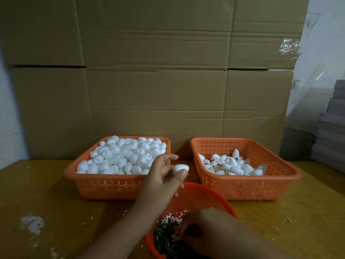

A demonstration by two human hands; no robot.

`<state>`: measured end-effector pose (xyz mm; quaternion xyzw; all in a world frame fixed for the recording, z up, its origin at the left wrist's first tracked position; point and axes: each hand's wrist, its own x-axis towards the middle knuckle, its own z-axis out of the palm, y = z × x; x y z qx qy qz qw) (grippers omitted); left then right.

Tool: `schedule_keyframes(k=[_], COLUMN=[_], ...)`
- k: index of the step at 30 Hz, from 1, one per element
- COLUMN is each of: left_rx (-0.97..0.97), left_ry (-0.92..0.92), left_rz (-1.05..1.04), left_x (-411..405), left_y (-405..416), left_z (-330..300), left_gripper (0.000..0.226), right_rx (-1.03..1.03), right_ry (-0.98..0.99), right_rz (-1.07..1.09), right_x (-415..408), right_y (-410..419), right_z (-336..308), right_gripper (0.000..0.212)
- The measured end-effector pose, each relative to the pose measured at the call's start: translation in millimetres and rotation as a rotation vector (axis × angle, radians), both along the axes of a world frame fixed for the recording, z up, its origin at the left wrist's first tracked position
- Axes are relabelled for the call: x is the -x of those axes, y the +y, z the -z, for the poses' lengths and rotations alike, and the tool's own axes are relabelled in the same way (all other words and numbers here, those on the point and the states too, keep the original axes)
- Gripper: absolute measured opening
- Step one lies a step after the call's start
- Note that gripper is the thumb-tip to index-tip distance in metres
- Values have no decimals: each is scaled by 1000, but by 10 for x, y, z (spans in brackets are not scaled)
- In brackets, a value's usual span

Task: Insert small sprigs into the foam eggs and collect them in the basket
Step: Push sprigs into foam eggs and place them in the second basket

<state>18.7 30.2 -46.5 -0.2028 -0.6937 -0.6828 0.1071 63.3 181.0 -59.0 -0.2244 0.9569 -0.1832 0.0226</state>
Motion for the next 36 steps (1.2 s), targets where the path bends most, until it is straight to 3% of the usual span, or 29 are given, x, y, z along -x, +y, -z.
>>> schedule_keyframes(k=[4,12,19,23,29,36], left_rx=[-37,28,40,146,243,454], left_ry=[37,80,64,138,212,427], left_rz=[-53,-84,-193,-206,-218,-216], left_x=[14,-17,28,25,19,-38], left_y=[-10,-25,-16,-16,-44,-11], left_z=[7,-8,36,41,66,72], left_gripper=[13,23,21,30,35,37], right_rx=[9,41,176,392,1087,1132], right_ry=[-3,-18,80,120,116,305], right_rz=[-12,7,28,74,222,250], right_x=[-5,-36,-8,9,-12,-27], right_y=[7,-5,6,14,61,67], right_z=[-10,-57,-56,-60,-191,-206], right_gripper=[27,26,23,14,17,20])
